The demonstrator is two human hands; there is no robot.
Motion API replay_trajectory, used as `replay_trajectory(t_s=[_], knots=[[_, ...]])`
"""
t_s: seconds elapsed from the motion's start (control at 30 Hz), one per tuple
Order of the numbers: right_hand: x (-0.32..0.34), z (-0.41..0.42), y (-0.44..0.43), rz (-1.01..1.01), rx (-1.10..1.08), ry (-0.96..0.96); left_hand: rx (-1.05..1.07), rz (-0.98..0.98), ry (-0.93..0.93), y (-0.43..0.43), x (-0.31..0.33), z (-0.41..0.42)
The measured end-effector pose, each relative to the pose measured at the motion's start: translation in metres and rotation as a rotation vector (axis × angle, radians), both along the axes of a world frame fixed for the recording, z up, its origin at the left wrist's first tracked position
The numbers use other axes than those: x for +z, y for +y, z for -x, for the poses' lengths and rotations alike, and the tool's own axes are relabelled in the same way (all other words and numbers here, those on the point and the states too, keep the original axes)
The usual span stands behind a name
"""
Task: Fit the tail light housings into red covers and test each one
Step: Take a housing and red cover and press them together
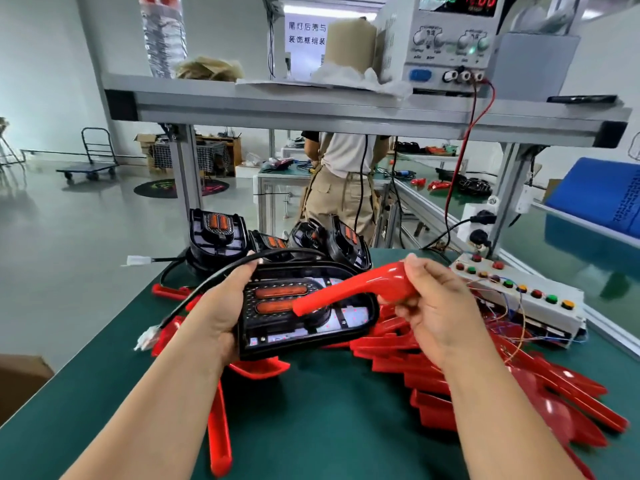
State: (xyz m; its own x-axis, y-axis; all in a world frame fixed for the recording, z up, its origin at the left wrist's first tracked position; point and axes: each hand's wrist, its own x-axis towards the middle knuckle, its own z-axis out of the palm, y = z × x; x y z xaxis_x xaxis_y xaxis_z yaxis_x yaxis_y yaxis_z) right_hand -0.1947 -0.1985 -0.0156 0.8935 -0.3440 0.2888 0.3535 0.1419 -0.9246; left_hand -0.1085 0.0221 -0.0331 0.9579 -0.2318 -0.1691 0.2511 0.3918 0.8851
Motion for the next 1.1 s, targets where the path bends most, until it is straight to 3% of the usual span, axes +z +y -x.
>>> replay_trajectory(t_s=[0.23, 0.43, 0.8, 0.97, 1.1], knots=[[-0.009, -0.004, 0.011, 0.064, 0.04, 0.093, 0.04, 0.006, -0.013, -0.001, -0.002, 0.004], [-0.007, -0.006, 0.006, -0.155, -0.002, 0.038, 0.011, -0.061, -0.034, -0.002, -0.003, 0.011], [-0.02, -0.013, 0.024, 0.062, -0.156, 0.187, 0.066, -0.093, -0.039, -0.019, -0.002, 0.027], [-0.024, -0.016, 0.021, 0.082, -0.176, 0.308, 0.053, -0.148, -0.164, -0.018, -0.001, 0.029], [-0.028, -0.018, 0.023, 0.311, -0.35, 0.281, 0.019, -0.151, -0.212, -0.018, -0.001, 0.032]])
